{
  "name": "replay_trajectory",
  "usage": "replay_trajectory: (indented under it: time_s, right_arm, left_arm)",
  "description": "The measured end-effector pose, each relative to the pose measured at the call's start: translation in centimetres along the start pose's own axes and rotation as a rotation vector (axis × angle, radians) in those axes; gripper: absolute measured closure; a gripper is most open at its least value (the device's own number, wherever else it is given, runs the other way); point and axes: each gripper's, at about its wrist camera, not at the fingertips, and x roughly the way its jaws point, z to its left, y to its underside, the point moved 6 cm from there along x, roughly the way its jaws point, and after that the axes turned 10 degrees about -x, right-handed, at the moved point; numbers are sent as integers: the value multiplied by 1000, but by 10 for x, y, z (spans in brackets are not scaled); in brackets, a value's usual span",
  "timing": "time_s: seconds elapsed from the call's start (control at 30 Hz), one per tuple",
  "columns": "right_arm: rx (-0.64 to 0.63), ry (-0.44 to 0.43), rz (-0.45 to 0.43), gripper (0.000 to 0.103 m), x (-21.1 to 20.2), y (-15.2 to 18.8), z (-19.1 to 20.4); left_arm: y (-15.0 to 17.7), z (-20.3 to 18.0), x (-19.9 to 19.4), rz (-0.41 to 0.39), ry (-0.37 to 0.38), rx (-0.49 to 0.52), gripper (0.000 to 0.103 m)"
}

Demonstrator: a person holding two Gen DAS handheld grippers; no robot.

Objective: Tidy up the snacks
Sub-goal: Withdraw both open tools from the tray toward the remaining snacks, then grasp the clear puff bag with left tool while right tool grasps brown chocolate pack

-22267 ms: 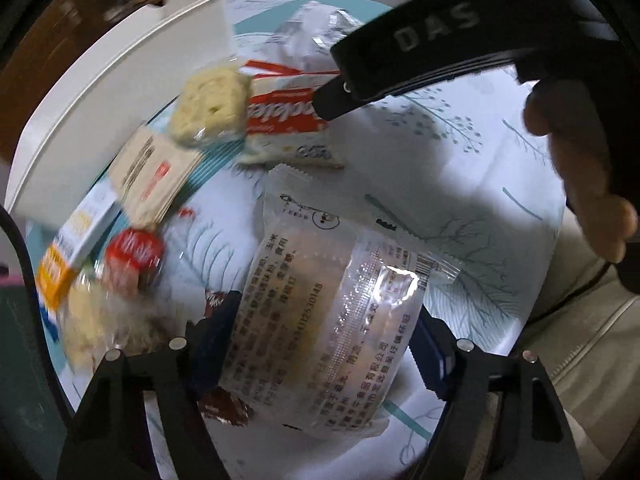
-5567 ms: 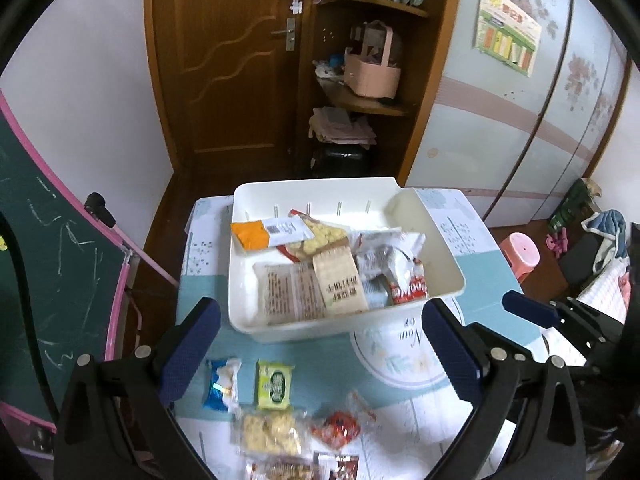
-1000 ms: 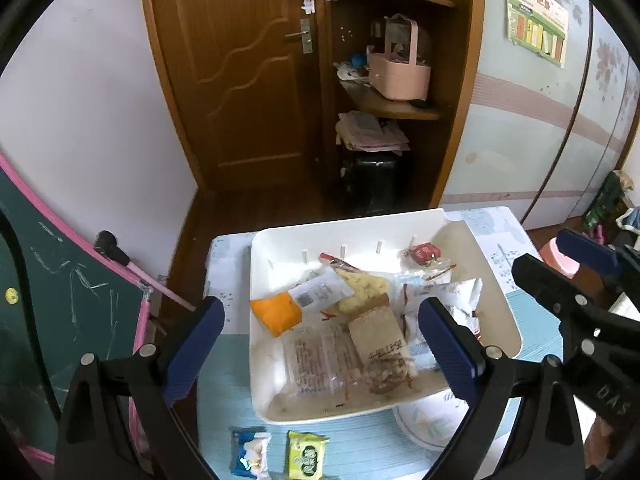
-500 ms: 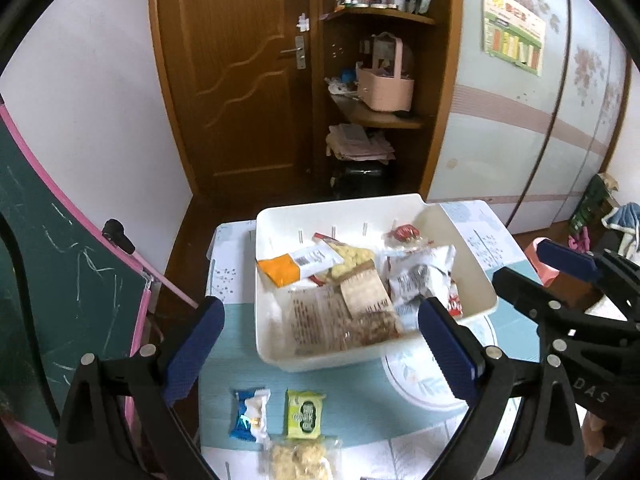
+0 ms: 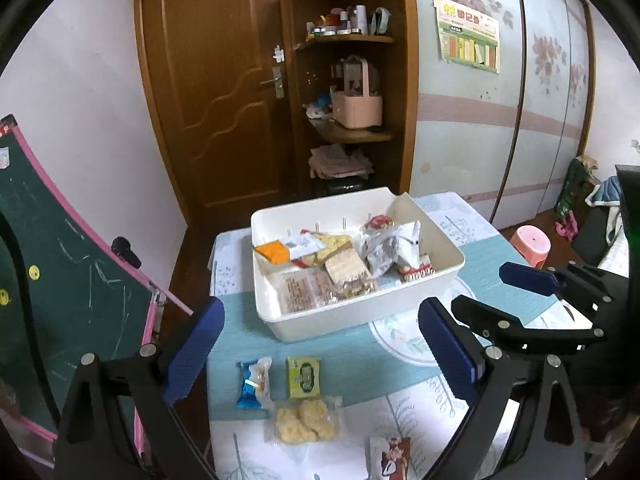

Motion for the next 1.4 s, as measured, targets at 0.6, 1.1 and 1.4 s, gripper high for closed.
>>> replay_trajectory:
  time_s: [0.6, 1.1, 1.4]
  right_arm:
    - [-20, -66, 136, 41, 25, 78, 45]
    - [-48, -191, 431, 41, 77, 152, 89]
    - [-46, -283, 569, 41, 92, 177, 111]
  left_arm:
    - [103, 67, 30, 137, -109, -174, 6]
    - [170, 108, 47, 211, -224, -268, 6]
    - [177, 112, 53, 248, -205, -304, 6]
